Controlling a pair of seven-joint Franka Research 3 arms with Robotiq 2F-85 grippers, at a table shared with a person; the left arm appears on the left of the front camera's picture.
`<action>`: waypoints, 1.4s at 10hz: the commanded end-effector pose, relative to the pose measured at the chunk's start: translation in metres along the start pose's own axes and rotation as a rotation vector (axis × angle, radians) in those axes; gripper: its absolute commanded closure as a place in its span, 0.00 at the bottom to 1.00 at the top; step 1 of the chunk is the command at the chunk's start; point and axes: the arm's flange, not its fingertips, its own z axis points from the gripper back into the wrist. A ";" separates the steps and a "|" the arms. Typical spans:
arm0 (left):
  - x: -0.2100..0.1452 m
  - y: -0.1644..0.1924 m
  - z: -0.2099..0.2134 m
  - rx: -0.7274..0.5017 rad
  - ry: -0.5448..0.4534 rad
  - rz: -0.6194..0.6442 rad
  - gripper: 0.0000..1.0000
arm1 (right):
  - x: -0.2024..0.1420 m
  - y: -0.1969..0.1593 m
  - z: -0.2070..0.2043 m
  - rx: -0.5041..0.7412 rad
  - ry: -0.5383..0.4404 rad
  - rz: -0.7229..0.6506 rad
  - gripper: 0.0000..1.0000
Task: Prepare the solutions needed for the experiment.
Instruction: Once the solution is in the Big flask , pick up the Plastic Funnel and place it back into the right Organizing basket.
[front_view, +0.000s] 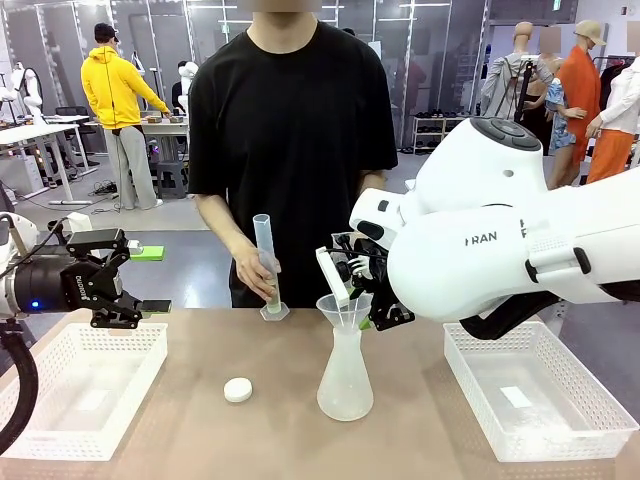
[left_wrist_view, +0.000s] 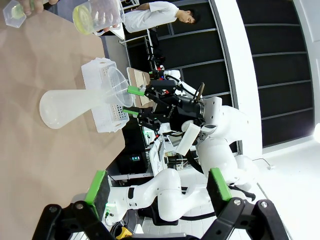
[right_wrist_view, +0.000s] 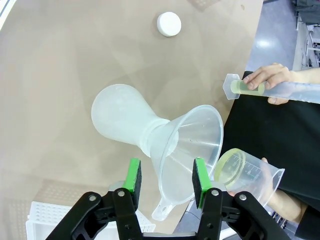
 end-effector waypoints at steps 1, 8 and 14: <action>0.000 -0.002 -0.001 -0.018 -0.003 0.014 0.00 | -0.001 0.000 0.000 -0.007 -0.002 -0.002 0.47; 0.000 -0.002 -0.001 -0.018 -0.003 0.014 0.00 | 0.012 -0.004 0.033 -0.078 0.066 -0.024 0.47; 0.000 -0.002 -0.001 -0.018 -0.003 0.014 0.00 | 0.003 0.011 0.127 -0.102 0.167 -0.214 0.47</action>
